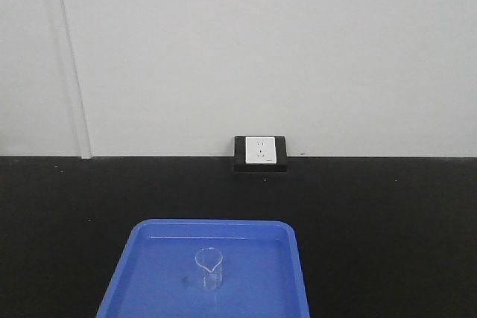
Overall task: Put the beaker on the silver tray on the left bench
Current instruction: 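Move the right gripper toward the glass beaker in the blue tray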
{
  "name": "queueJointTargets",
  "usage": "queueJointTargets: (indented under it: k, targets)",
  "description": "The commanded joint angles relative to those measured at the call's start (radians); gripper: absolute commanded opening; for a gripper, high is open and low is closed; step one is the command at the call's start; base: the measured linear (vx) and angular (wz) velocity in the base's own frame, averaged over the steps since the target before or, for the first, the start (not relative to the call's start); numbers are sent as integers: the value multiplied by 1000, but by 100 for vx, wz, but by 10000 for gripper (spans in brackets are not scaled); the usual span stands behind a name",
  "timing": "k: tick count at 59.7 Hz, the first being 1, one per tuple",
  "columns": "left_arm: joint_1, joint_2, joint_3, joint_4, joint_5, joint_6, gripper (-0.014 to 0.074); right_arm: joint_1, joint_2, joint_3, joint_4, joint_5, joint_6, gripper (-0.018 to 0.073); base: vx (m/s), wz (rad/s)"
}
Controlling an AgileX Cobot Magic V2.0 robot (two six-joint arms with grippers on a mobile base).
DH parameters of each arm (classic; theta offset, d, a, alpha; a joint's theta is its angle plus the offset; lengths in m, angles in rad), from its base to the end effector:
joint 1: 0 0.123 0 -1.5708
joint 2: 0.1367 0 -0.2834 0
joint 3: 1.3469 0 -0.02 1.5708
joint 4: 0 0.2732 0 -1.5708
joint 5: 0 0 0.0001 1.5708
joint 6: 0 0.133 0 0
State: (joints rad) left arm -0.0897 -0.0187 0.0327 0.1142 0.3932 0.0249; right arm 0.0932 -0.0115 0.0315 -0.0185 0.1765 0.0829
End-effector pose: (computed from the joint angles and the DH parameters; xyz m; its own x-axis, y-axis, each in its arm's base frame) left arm 0.1158 -0.0046 0.1547 -0.3022 0.1577 -0.9401 0.0883 0.9866 0.1371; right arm 0.1218 0.0109 0.1821 -0.1142 0.0542 -0.9920 -0.0826 0.9945 0.0639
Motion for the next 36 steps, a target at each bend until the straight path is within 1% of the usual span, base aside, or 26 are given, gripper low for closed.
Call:
queueJointTargets:
  k: [1, 36]
  targets:
    - [-6, -7, 20, -1, -83, -2, 1, -7, -12, 5, -9, -79, -4, -11, 0, 0]
    - [-6, -7, 20, -1, -83, -2, 1, -7, -12, 5, -10, -83, -4, -11, 0, 0]
